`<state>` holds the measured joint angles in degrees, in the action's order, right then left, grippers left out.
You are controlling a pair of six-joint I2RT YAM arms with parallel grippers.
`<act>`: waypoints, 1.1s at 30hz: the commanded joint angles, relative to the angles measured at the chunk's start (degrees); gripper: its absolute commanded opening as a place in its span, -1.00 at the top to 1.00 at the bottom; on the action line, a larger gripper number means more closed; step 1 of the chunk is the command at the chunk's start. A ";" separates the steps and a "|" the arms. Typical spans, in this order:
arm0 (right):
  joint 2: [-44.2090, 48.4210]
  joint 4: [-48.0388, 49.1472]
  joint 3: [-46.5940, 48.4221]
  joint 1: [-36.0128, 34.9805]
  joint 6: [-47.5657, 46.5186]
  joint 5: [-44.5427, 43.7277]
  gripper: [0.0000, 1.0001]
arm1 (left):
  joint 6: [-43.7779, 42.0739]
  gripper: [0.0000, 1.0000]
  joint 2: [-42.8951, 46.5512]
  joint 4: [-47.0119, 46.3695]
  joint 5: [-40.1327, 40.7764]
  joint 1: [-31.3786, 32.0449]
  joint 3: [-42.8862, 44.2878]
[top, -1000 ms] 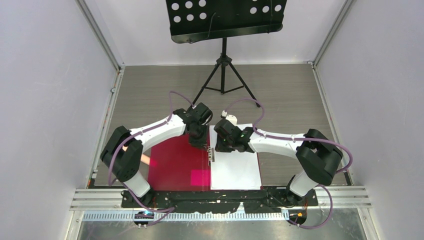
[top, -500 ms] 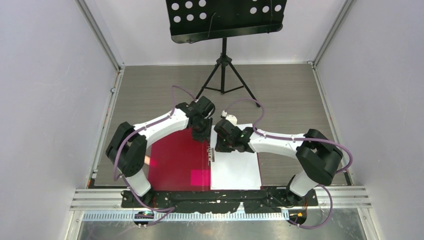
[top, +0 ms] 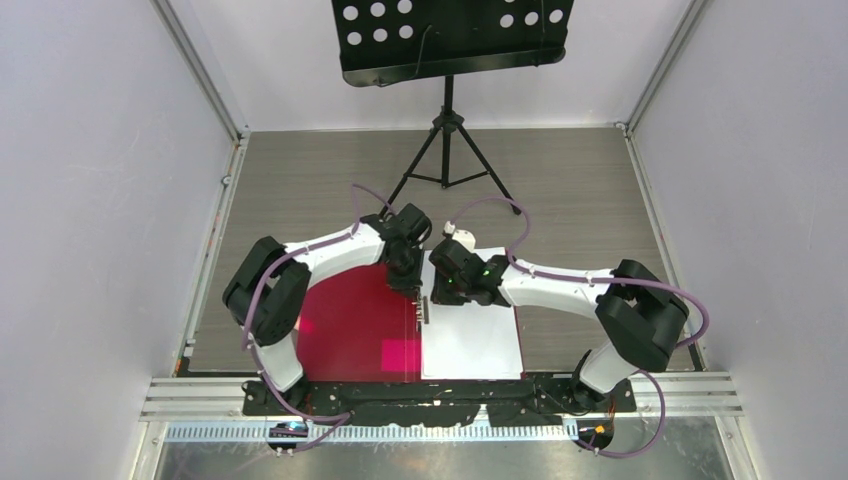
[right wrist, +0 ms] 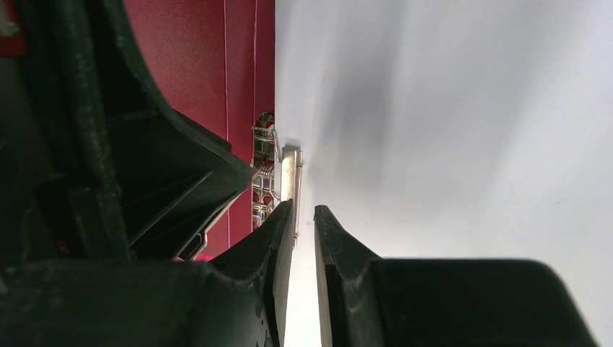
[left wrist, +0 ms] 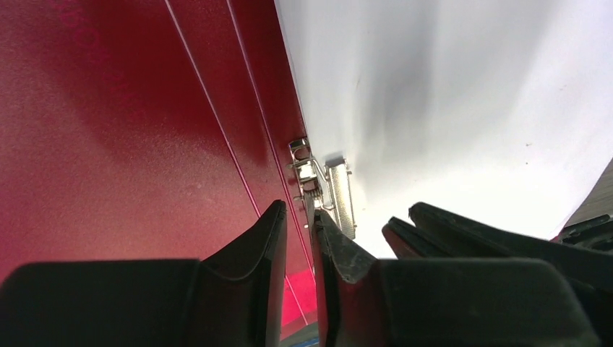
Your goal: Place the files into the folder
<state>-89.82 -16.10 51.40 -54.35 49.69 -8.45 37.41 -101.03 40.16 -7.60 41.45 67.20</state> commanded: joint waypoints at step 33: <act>3.51 4.03 2.98 -7.45 3.65 -5.17 0.51 | 2.94 0.95 -5.09 -4.24 1.16 1.79 -1.77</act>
<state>-85.56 -13.69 52.21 -61.28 52.73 -11.49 40.32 -104.51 36.51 -7.97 42.63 65.87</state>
